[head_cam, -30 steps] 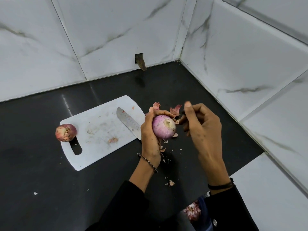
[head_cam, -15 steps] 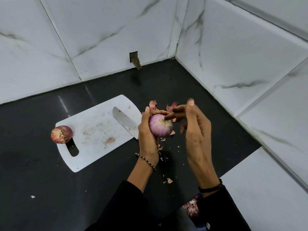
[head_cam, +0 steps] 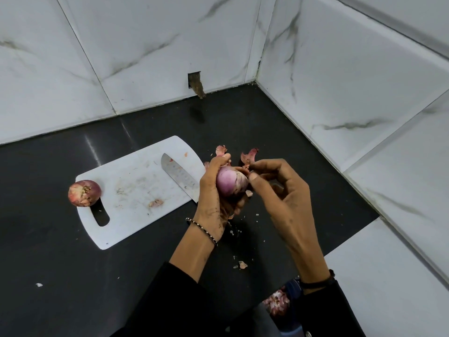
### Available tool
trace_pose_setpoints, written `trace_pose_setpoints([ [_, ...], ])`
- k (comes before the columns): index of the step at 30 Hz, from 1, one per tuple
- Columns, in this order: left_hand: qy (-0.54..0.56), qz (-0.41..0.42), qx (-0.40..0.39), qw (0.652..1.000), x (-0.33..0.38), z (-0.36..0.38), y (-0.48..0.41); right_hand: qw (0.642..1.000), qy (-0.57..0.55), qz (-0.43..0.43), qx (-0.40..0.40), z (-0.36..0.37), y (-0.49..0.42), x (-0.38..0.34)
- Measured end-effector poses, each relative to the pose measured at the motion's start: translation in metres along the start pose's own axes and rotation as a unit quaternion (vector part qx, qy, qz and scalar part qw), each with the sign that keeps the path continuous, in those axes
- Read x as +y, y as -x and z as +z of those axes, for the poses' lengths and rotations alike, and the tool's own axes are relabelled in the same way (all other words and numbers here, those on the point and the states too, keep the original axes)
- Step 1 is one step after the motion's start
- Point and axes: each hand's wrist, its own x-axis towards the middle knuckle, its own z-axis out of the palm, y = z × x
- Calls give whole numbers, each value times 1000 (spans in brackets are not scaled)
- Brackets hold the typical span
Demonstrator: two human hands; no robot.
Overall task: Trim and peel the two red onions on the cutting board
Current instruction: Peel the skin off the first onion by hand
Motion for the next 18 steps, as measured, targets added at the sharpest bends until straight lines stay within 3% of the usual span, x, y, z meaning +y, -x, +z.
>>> trace_pose_setpoints([
  [6, 25, 0, -46, 999, 5, -4, 0, 980, 111, -143, -86, -6, -5, -3],
  [18, -50, -16, -55, 997, 6, -10, -3, 977, 111, -146, -105, -1, -6, 0],
])
